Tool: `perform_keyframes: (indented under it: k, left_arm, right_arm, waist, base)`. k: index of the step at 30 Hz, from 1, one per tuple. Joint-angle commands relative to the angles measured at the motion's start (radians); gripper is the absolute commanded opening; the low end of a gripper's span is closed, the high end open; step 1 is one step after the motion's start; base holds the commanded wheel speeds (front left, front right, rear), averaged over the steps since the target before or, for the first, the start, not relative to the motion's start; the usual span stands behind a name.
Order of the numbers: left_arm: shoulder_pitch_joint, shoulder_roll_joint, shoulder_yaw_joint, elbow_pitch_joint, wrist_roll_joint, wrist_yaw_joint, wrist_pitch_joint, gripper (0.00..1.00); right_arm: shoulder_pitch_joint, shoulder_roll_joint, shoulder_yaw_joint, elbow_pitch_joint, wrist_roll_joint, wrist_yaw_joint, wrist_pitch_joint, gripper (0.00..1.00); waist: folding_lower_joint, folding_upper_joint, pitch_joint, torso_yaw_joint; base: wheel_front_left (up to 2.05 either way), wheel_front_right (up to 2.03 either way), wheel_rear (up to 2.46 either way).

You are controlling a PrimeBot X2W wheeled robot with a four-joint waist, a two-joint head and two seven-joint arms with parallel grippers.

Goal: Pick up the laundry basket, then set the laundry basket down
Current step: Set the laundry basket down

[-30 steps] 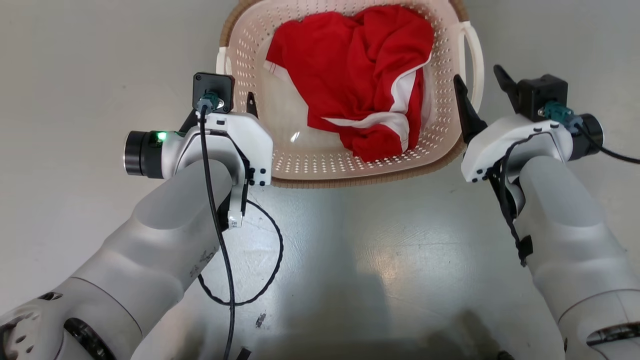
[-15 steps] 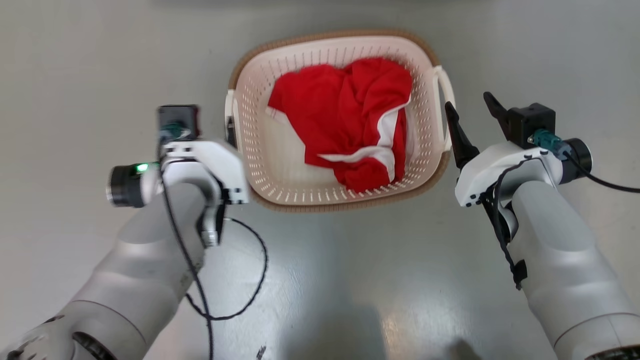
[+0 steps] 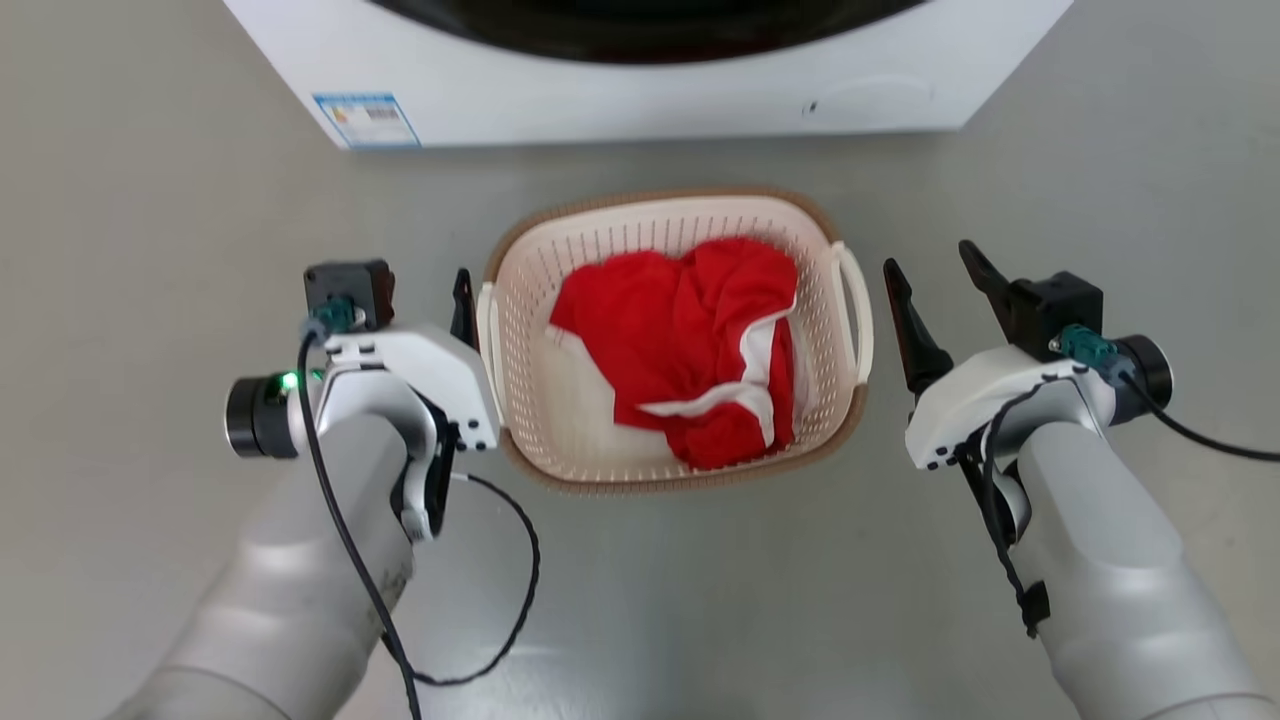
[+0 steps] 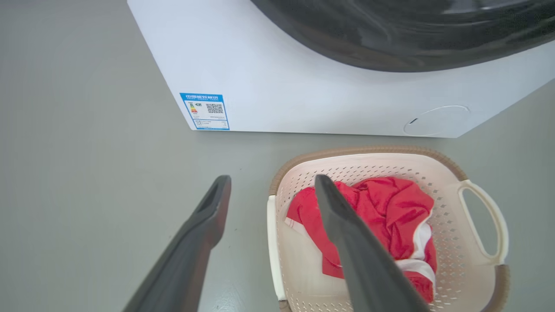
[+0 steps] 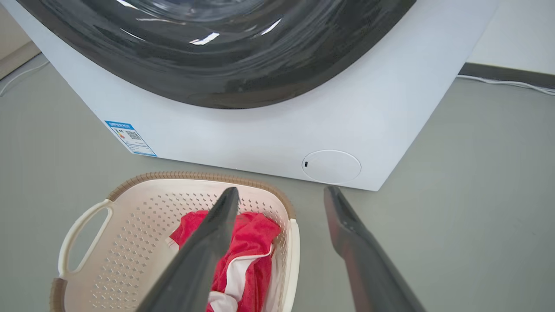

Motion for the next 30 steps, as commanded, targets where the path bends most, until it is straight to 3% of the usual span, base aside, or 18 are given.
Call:
perform_keyframes:
  k: [1,16,30]
  left_arm:
    - [0.023,0.022,0.042,-0.026,0.030,-0.008,-0.006,1.00]
    - [0.303,0.011,0.308,-0.205,0.255,-0.079,-0.006,1.00]
    - [0.541,0.028,0.491,-0.368,0.373,-0.135,-0.006,1.00]
  right_arm:
    - [0.036,0.015,0.012,-0.039,0.004,0.006,-0.011,1.00]
    - [0.222,0.015,-0.003,-0.174,-0.024,0.006,-0.011,1.00]
    - [0.393,0.015,-0.007,-0.279,-0.023,0.006,-0.011,1.00]
  waist:
    - [0.0000,0.0000,-0.043,-0.002]
    - [0.0000,0.0000,-0.288,-0.004]
    - [0.0000,0.0000,-0.436,-0.009]
  base:
    - [0.00,0.00,0.00]
    - [0.00,0.00,0.00]
    - [0.00,0.00,0.00]
